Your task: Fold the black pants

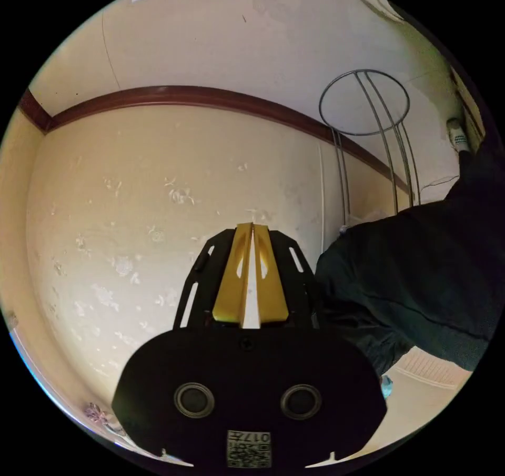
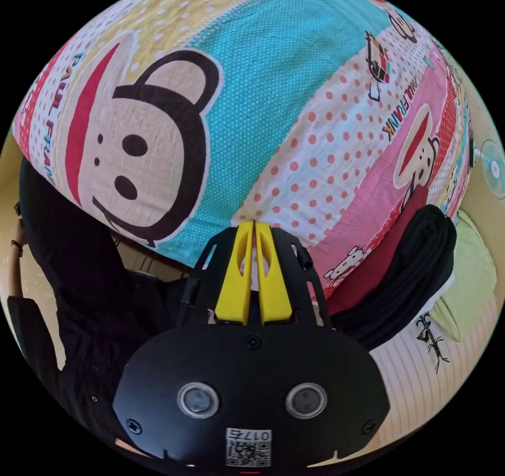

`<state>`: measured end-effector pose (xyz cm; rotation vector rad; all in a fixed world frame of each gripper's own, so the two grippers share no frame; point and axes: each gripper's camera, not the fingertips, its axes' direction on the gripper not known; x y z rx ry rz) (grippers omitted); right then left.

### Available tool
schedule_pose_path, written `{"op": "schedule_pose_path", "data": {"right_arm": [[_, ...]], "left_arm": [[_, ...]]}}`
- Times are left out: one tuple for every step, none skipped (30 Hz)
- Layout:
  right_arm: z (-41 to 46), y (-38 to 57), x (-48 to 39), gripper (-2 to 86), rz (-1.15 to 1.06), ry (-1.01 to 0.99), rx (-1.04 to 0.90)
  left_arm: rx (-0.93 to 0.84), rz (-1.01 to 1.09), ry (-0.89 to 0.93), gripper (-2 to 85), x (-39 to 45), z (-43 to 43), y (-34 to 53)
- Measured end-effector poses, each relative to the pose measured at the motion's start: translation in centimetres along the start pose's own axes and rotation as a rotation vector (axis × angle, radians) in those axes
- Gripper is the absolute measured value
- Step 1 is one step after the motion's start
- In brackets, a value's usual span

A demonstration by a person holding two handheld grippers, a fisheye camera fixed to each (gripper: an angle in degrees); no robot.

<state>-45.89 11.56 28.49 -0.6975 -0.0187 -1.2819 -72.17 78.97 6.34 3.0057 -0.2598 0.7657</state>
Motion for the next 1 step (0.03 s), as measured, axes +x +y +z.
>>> {"op": "schedule_pose_path", "data": {"right_arm": [[0.04,0.63,-0.02,0.4,-0.007,-0.003,0.019]], "left_arm": [[0.031,0.028,-0.044,-1.0,1.95,-0.84,0.80]]}}
